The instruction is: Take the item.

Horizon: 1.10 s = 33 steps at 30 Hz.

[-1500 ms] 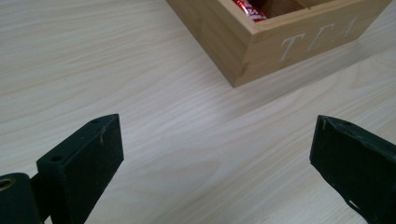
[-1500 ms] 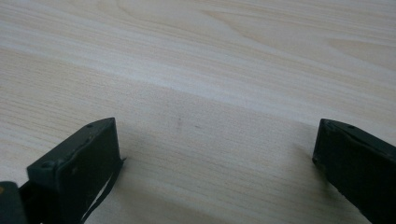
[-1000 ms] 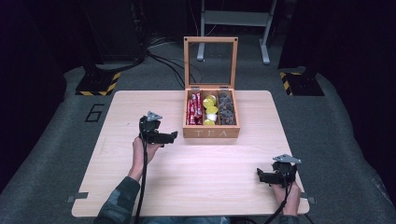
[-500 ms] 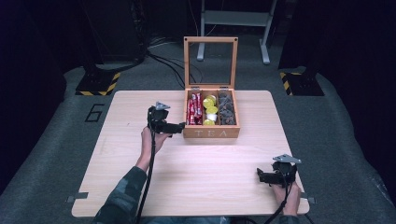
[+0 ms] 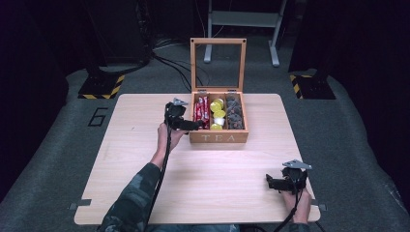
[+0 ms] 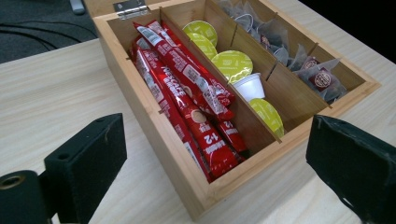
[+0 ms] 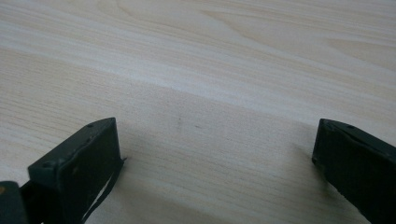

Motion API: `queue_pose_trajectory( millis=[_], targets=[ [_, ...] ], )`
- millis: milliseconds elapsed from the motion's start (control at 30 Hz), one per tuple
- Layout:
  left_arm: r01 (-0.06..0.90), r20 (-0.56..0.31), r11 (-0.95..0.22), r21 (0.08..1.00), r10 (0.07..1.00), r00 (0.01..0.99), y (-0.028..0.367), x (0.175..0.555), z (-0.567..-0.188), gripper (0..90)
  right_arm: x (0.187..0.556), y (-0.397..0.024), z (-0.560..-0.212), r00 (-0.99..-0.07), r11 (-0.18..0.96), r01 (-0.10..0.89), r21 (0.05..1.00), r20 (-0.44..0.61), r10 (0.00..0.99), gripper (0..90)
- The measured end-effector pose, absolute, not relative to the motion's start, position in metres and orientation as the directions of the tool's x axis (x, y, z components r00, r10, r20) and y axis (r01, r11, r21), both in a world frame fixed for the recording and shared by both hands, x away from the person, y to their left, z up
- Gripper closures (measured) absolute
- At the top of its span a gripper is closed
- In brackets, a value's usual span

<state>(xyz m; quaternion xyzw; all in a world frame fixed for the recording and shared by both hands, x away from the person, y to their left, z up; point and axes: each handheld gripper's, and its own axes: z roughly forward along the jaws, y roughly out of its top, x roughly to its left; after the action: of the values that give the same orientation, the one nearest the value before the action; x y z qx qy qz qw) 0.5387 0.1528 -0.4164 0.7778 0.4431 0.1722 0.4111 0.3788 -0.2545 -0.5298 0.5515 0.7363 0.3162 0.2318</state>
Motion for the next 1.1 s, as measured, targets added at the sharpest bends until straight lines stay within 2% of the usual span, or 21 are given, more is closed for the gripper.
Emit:
queue_pose_trajectory(
  millis=[233,500,1100],
  targets=[
    [0.519,-0.076,-0.271,0.810,0.830,0.552,0.139,0.548,-0.418,17.9,0.379,-0.255,-0.530,-0.285,0.192,0.665,0.722,0.007,0.958,0.4],
    [0.550,-0.070,-0.284,0.785,0.842,0.535,0.129,0.562,-0.424,35.5,0.378,-0.255,-0.530,-0.292,0.199,0.661,0.723,0.003,0.956,1.4],
    [0.586,-0.059,-0.306,0.750,0.852,0.519,0.112,0.576,-0.443,60.3,0.378,-0.255,-0.530,-0.296,0.206,0.660,0.722,-0.001,0.955,1.5]
  ],
)
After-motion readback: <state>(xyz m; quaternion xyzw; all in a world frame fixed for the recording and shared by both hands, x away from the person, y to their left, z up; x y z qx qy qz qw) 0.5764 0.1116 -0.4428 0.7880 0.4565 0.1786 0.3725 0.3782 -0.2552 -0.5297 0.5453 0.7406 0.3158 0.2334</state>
